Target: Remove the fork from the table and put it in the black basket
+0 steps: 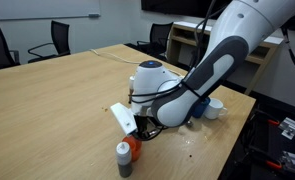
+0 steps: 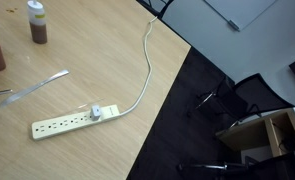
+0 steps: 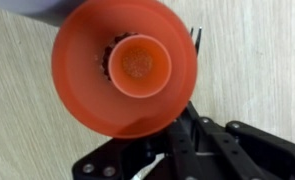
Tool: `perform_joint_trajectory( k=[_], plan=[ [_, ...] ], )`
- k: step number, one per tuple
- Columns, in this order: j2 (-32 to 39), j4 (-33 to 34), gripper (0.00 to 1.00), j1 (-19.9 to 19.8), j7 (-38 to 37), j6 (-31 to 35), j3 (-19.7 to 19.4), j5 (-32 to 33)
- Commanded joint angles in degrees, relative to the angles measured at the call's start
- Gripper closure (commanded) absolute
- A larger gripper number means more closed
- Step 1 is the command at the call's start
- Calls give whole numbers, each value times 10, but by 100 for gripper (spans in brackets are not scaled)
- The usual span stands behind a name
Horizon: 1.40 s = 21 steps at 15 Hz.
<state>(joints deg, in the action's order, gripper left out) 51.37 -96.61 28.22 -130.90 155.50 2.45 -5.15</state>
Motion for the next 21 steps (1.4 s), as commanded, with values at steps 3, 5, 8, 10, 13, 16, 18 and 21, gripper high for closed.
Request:
perform_joint_trajectory(
  k=[3, 5, 8, 10, 13, 16, 18, 21],
  plan=[
    [-2, 20, 97, -20, 37, 26, 26, -14],
    [-3, 29, 97, -17, 37, 34, 18, -11],
    [-4, 44, 97, -13, 37, 38, 7, -7],
    [-5, 45, 97, -11, 33, 41, 0, -6],
    [-9, 41, 97, -12, 34, 52, -2, -8],
    [-17, 42, 97, -19, 45, 76, 11, -14],
    [-24, 42, 97, -29, 62, 100, 32, -21],
    [-33, 43, 97, -51, 108, 130, 75, -40]
  ],
)
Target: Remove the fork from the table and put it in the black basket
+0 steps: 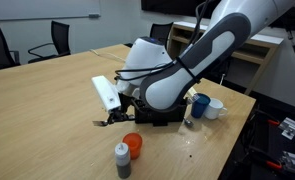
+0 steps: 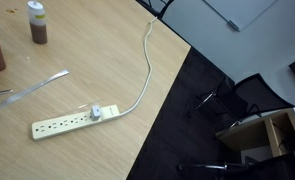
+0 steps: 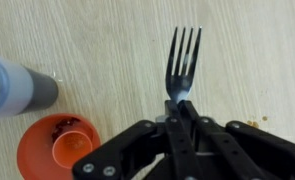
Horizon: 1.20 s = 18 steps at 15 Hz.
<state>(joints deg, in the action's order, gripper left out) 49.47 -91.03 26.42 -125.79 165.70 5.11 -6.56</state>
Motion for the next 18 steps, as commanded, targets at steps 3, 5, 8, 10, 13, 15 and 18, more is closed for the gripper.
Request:
perform_joint_trajectory(
  k=[3, 5, 8, 10, 13, 15, 18],
  plan=[
    [-19, -11, 97, -58, 125, 42, 95, -47],
    [-19, -12, 97, -84, 189, 61, 136, -61],
    [-23, -20, 97, -128, 283, 102, 192, -87],
    [-25, -37, 97, -176, 308, 128, 243, -65],
    [-31, -77, 97, -240, 349, 154, 311, -64],
    [-40, -111, 97, -273, 358, 181, 338, -67],
    [-54, -167, 97, -324, 363, 237, 380, -64]
  ],
)
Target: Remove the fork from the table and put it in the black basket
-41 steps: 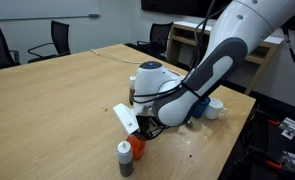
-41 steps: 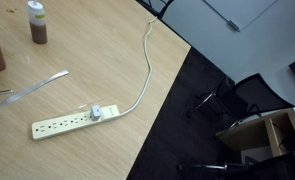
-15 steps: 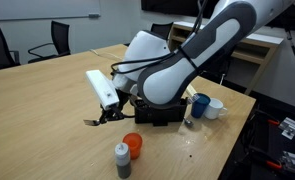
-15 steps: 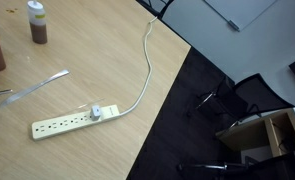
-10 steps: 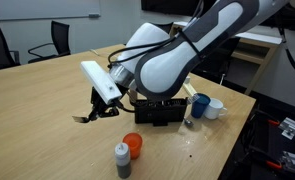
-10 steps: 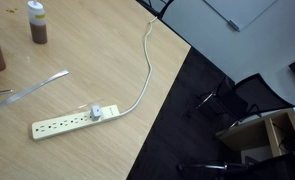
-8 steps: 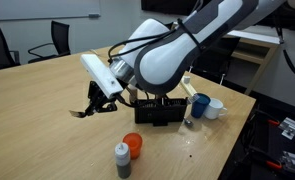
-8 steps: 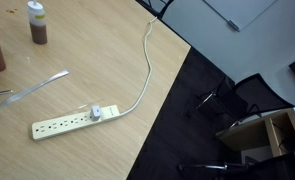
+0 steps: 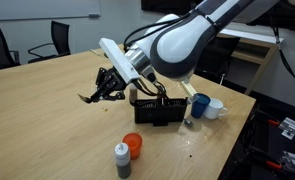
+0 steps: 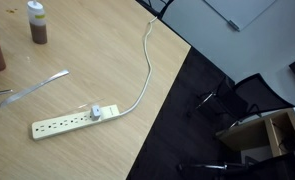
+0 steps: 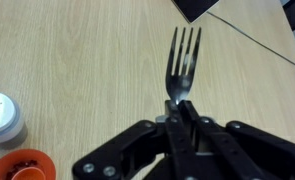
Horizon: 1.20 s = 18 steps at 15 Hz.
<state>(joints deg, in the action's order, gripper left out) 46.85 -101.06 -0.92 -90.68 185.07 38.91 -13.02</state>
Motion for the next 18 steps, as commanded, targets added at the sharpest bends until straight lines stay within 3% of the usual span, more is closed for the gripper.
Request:
perform_joint_trajectory(
  k=[1, 5, 6, 15, 16, 18],
  plan=[
    [-34, -83, 97, -62, 10, 56, 50, 2],
    [-78, -133, 97, -67, 25, 61, 31, -35],
    [-48, -99, 90, -56, 30, 57, 31, -35],
    [-62, -117, 90, -61, 31, 58, 31, -37],
    [-53, -112, 97, -77, 26, 58, 49, -38],
    [-42, -116, 97, -108, -4, 75, 77, -21]
  ],
)
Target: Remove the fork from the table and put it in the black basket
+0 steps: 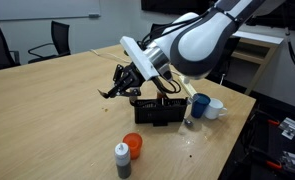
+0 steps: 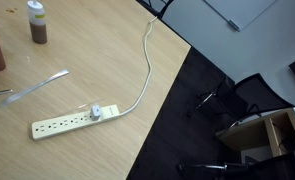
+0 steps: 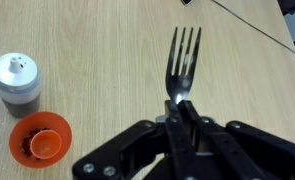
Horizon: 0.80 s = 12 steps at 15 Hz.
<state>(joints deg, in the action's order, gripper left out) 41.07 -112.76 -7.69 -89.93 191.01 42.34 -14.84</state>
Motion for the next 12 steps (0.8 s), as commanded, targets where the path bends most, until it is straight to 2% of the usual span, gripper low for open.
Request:
perform_joint_trajectory(
  k=[1, 7, 8, 12],
  plan=[
    [20, -3, 97, -62, -22, 22, 63, -3],
    [40, -69, 97, -196, -96, 107, 171, 1],
    [36, -52, 97, -208, -108, 75, 173, -4],
    [83, -64, 97, -272, -129, 69, 224, 12]
  ],
)
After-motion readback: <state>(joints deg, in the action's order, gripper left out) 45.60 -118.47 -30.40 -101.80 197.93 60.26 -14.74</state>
